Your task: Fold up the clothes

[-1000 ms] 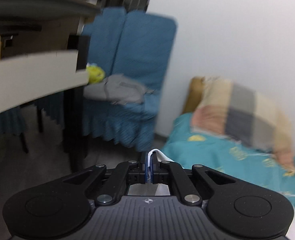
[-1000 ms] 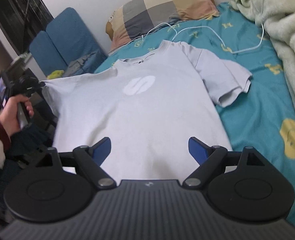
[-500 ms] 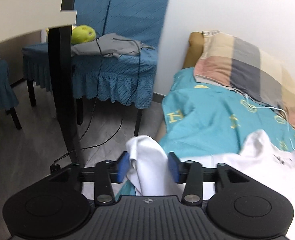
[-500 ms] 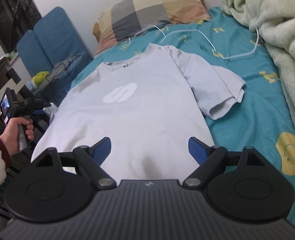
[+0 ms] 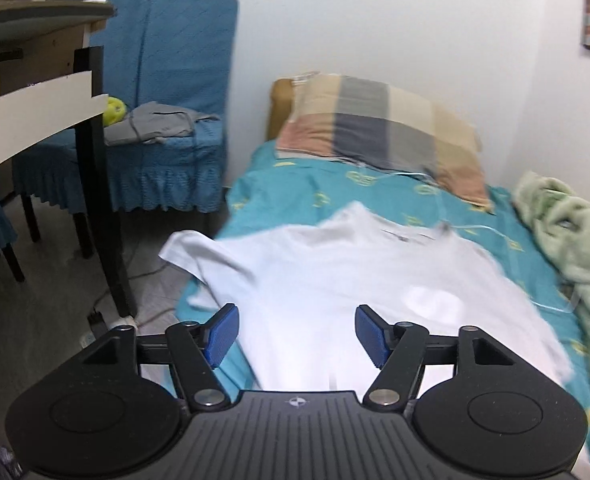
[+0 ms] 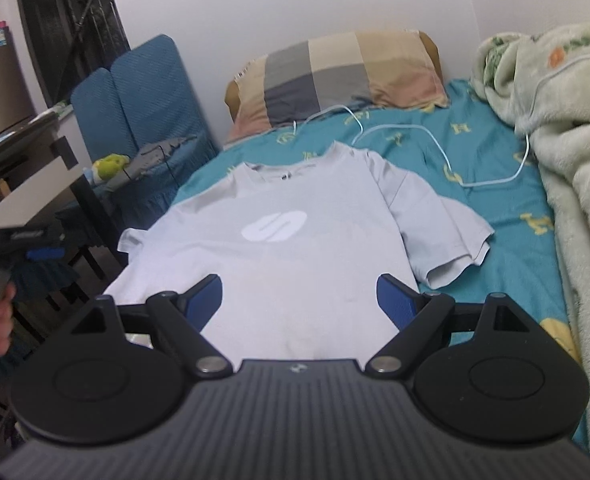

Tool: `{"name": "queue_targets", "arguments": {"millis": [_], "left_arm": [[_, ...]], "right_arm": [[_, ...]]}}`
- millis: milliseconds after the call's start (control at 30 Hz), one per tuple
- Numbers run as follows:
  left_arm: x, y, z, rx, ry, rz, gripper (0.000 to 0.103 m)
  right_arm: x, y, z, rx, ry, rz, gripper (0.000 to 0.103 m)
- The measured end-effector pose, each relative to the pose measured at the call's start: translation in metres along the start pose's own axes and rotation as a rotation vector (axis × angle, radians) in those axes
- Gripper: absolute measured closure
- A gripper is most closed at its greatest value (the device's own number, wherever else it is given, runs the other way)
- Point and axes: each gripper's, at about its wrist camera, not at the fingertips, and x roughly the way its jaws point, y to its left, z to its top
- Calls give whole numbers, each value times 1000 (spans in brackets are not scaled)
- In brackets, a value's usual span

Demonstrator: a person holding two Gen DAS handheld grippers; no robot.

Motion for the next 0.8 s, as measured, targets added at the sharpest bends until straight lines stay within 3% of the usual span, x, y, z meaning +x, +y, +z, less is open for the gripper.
{"name": "queue_targets", "arguments": {"millis": [200,400,600,800], "left_arm": [[-56,-62,-27,62,-20,-88,20],[-73,-94,-61,38,-45,-174,6],[-73,-106,-79,92,-27,-155,4],[-70,-92,-74,20,-28,-135,3]], "right_arm": [[-17,-4,0,3,-28,-5,17],[-25,-8,2,16,-52,-28,17],[-26,-19,4,67,-46,-31,18],[-7,-57,28,143,-26,-64,25]]}}
